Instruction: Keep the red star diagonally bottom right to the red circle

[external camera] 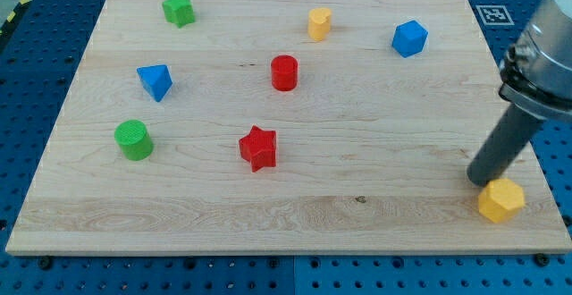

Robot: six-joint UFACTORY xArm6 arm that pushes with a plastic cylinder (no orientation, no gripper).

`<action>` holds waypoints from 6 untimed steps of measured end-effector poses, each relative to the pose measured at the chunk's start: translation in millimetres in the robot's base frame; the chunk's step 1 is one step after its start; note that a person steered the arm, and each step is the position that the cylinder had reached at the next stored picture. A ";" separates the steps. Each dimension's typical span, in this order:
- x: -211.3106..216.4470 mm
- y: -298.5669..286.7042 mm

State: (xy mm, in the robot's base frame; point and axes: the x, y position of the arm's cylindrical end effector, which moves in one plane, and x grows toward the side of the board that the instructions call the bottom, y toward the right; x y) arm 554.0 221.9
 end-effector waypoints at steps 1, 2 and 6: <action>-15.4 -11.2; -66.9 -70.9; -78.6 -337.0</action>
